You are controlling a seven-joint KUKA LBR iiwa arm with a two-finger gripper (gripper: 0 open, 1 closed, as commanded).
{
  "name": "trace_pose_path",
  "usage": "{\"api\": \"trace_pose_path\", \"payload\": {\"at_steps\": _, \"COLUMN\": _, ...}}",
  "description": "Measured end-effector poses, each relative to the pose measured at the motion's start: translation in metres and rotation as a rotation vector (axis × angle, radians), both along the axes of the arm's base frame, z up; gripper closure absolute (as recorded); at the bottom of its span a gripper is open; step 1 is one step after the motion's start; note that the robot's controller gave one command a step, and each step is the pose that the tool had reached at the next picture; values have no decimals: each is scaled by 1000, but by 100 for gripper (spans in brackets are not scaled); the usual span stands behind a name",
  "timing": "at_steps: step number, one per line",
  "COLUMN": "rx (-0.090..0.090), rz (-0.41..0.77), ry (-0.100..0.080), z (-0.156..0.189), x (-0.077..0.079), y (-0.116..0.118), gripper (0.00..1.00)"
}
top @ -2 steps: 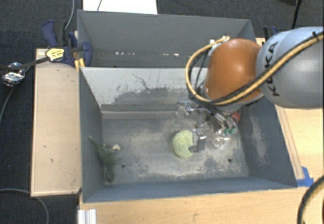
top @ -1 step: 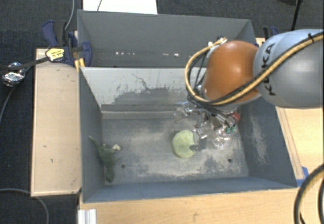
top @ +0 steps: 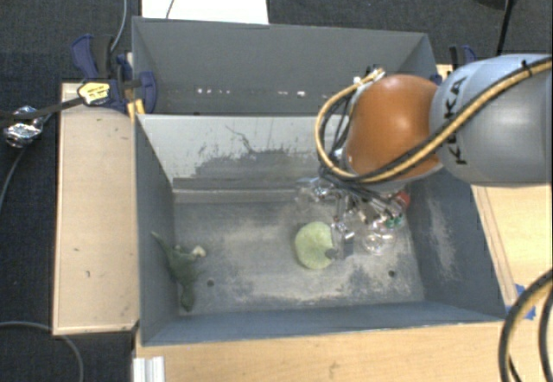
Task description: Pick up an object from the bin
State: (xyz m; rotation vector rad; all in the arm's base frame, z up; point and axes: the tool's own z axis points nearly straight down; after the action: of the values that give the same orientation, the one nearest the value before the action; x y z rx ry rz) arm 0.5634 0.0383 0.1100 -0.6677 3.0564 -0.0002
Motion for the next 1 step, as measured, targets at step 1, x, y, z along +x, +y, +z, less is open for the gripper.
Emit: {"api": "trace_pose_path", "payload": {"at_steps": 1, "rx": -3, "rz": 244, "ry": 6, "z": 7, "x": -6, "y": 18, "gripper": 0}}
